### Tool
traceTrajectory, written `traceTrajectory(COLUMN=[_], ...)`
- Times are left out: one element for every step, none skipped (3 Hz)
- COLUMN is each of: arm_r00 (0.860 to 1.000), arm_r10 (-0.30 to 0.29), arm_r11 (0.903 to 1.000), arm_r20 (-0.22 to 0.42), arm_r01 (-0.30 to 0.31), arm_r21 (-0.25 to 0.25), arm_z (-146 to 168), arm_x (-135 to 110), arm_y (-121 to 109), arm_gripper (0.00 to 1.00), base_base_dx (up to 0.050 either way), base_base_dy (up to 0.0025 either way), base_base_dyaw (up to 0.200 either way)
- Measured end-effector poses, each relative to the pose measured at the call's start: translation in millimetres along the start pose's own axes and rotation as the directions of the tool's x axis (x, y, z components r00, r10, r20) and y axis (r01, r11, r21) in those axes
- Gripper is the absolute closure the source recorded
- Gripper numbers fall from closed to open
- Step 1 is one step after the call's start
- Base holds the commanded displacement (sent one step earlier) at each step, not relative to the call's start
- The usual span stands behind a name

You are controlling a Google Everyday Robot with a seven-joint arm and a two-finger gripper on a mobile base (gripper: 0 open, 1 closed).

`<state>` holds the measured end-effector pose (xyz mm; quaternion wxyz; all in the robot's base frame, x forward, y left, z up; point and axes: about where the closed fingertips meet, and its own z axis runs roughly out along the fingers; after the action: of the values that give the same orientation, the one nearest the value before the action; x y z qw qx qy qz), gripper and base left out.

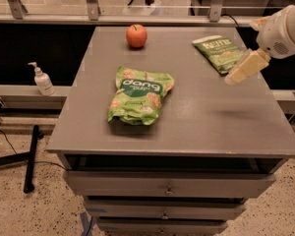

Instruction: Move green jalapeno chip bag near green rice chip bag

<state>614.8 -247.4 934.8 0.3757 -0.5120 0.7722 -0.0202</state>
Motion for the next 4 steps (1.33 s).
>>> traceTrajectory(arm_r00=[0.998,0.988,0.977,0.967], arm_r10=[0.068,0.152,0.214,0.256], arm_r11=[0.9977,0.9884,0.9768,0.9665], arm_r20=[-0.006,-0.016,-0.017,0.005], arm_r01=[-0.068,-0.152,-0.214,-0.256], arm_r21=[0.010,0.003,-0.002,-0.022], arm_z=[47,86,110,124], arm_x=[14,33,45,47], arm_y=[-23,-39,-49,-53], arm_gripper=[0.00,0.00,0.00,0.16], base_base_dx=[0.000,0.000,0.000,0.000], base_base_dy=[0.00000,0.00000,0.00000,0.00000], base_base_dyaw=[0.000,0.000,0.000,0.000])
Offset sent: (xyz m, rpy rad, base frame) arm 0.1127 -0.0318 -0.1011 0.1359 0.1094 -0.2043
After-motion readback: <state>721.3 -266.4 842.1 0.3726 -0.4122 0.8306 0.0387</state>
